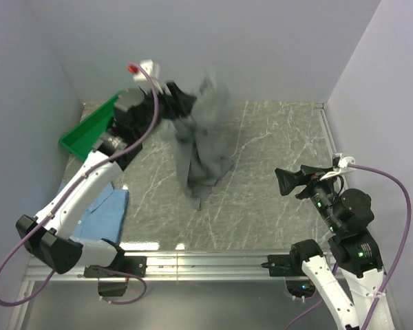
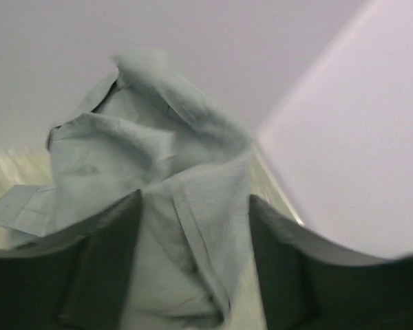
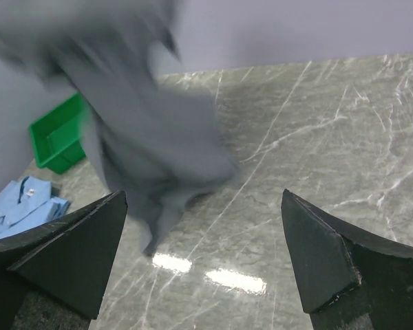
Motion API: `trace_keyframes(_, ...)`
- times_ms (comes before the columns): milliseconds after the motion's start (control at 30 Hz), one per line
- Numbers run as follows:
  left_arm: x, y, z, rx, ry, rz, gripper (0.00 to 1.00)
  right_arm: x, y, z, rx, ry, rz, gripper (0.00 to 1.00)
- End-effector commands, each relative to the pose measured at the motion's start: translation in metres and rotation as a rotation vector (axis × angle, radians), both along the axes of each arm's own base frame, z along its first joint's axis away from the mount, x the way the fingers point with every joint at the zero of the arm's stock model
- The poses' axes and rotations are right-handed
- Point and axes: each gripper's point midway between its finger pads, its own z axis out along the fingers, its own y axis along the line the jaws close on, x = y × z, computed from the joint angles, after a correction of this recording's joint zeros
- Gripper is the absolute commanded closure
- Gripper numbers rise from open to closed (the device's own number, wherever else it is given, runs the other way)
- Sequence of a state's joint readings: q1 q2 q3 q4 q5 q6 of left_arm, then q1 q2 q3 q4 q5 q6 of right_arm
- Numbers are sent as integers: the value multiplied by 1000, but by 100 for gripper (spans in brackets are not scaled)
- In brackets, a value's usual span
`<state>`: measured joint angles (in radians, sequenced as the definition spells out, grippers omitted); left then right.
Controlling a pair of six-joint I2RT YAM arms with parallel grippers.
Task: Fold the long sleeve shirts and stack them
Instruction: Move the shirt to the center of the board
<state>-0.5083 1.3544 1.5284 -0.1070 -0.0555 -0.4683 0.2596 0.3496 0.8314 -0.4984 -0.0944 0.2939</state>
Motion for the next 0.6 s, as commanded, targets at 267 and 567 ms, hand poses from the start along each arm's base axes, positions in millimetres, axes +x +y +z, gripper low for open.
trace_keyframes(267,-72,52,-152,84,367,89,11,42,34,-44,-18,298,109,0)
trace_keyframes(567,-80,33,-240,195,590,-72,12,79,87,-140,-154,684,168,2)
